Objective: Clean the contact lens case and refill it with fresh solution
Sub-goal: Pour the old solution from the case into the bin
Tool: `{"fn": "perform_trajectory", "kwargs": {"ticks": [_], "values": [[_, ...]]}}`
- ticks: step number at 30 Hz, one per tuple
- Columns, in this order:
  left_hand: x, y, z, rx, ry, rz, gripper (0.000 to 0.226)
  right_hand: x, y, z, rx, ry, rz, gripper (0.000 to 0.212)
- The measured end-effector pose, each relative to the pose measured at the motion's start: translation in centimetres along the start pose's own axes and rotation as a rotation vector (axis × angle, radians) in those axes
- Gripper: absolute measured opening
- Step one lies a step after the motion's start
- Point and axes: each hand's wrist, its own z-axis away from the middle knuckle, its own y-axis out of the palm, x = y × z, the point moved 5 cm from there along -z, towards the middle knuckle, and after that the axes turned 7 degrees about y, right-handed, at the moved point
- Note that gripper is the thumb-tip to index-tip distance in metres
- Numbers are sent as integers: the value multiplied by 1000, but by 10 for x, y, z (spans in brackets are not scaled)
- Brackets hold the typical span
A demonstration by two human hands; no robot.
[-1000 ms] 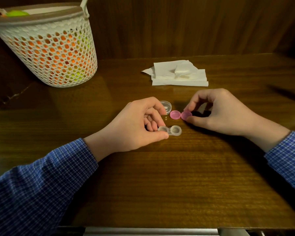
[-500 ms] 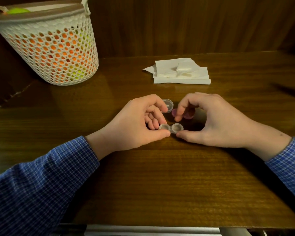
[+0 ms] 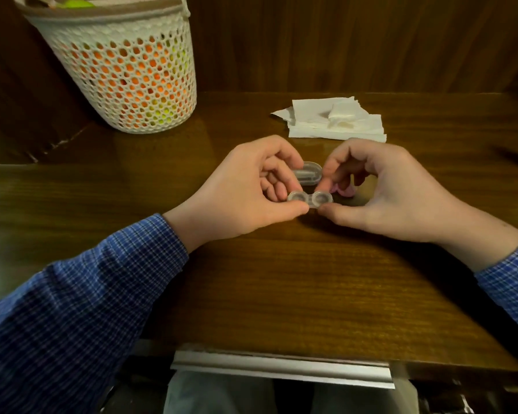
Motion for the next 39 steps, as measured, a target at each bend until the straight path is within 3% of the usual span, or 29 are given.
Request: {"fn": "perform_trajectory", "kwargs": {"ticks": [6,13,16,20,25,28,39], "values": [[-23,-55,48,-160,-7,-37,48,62,21,-8,-59,-105,-55,35],[-44,-133,173,-453,-39,-60,66,176,86,-18,43,-285,-153,39],[-36,-154,245,-628,-87,189,76,223,132,-15,128,-343,-192,39],[-24,-161,341,-915,-73,493,71,283,205,-1,233,-403,-229,39],[-14,-162,440,-1175,-86,615,53,343,287,23,345,-438,-255,41],[-12,-167,489,-1299,-129,607,58,366,328,35,415,-437,-238,44],[-4,-182,571,-1412,-160,539,62,404,407,57,505,-429,-305,50]]}}
